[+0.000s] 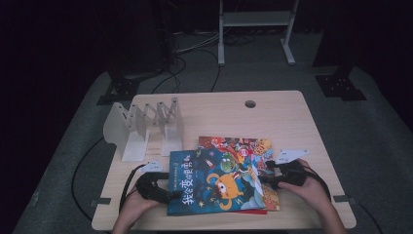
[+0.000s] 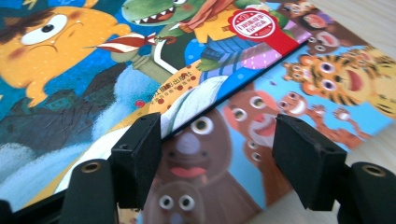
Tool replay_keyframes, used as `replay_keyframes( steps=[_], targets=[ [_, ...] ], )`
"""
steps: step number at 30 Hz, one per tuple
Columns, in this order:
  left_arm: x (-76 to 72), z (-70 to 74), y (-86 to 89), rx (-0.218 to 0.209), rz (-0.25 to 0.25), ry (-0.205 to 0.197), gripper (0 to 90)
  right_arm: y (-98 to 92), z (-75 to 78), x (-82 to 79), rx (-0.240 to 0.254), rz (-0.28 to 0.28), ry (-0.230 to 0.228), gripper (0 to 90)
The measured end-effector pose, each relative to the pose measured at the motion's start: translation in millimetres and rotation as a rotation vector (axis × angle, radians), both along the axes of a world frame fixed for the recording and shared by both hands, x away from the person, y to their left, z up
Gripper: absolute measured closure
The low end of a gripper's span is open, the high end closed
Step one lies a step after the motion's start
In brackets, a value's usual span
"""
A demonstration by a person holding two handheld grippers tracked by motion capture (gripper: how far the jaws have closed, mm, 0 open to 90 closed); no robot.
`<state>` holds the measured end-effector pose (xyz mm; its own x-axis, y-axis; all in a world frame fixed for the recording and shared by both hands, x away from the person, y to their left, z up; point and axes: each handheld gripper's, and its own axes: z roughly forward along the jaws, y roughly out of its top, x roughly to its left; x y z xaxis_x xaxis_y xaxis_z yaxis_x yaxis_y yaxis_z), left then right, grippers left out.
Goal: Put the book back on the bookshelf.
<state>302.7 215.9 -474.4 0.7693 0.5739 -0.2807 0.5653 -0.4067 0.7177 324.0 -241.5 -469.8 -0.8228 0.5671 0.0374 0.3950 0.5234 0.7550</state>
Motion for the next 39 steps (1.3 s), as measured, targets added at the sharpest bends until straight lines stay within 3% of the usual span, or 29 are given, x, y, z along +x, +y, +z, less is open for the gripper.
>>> replay_keyframes(
  steps=[9, 18, 24, 36, 39],
  targets=[
    [1.7, -4.0, 16.2, -0.040, 0.029, 0.042, 0.0, 21.5, -0.7, -2.0, 0.007, 0.052, -0.006, 30.0],
    [1.4, 2.9, 19.3, -0.036, 0.046, 0.029, 0.0, 26.7, -1.7, -2.5, 0.011, 0.056, -0.013, 28.0],
    [-2.1, 25.0, 22.3, -0.070, 0.055, -0.027, 0.0, 29.5, -1.7, -3.5, 0.009, 0.068, -0.013, 27.2],
    [-9.6, 64.9, 19.5, -0.066, 0.025, -0.109, 0.0, 35.3, -0.8, -4.8, -0.003, 0.085, -0.012, 26.7],
    [-6.2, 81.5, 15.4, -0.053, 0.010, -0.123, 0.0, 36.9, -0.3, -5.8, -0.008, 0.088, -0.010, 27.0]
  ],
)
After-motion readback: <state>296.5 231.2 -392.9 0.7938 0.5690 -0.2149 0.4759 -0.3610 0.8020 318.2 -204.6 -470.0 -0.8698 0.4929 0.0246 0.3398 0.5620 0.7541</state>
